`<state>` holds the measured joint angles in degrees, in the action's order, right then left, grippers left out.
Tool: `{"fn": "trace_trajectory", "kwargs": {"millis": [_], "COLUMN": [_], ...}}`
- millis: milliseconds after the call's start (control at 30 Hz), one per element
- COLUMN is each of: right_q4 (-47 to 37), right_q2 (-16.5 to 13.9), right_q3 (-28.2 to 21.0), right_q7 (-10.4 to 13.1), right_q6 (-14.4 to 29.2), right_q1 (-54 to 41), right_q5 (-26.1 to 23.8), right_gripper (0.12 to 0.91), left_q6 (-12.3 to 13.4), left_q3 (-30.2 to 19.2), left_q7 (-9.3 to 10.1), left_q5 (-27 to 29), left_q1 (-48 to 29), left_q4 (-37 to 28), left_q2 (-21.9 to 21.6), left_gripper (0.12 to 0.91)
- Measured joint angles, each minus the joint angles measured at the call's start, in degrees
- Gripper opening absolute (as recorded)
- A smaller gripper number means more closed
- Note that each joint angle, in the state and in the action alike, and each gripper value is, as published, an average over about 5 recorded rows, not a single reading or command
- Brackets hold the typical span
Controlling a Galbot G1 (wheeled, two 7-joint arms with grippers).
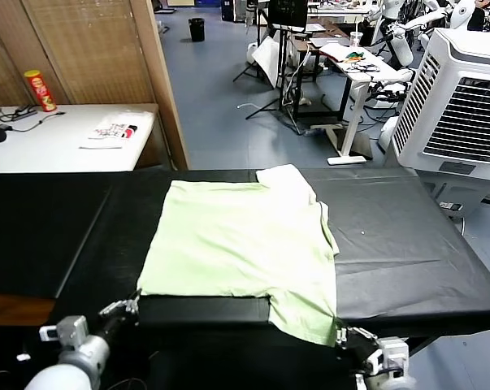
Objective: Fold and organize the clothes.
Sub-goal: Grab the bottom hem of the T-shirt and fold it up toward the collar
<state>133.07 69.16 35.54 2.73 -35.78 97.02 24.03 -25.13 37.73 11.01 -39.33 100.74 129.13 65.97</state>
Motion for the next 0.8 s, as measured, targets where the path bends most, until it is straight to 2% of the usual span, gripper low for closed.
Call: {"fn": "trace_trajectory", "kwargs": {"millis": [167,333,567,800], "right_q4": [-7.7,-15.2,-24.9,-32.8], "right_q2": [-3.4,-6.1,-8.0,-7.6], "right_q3": [-0.3,-2.4,-7.3,-12.2], "right_q7": [-2.7,-4.1,-4.5,-4.9], "right_q6": [7.9,13.3,15.5,16.2], "right_q1": [-7.3,-15.3,-25.0,-33.0], "right_q5": [1.5,1.7,1.6,1.2], "right_gripper": [0.122,0.122,0.122,0.122], "left_q6": [2.8,4.3,5.7,6.4], "left_q3": [0.4,-0.3,-2.2,-3.6], "left_q7": [0.04,-0.13,-0.48,-0.72], "left_q5": [0.8,2.5,5.8,6.8], "left_q1": [-1.6,-5.9,-12.1,-18.2], "left_q4": [0.3,-1.8,-6.2,-11.7], "left_q2": [2.0,3.4,4.0,2.8], "left_gripper": [0.126,0.126,0.126,0.126]}}
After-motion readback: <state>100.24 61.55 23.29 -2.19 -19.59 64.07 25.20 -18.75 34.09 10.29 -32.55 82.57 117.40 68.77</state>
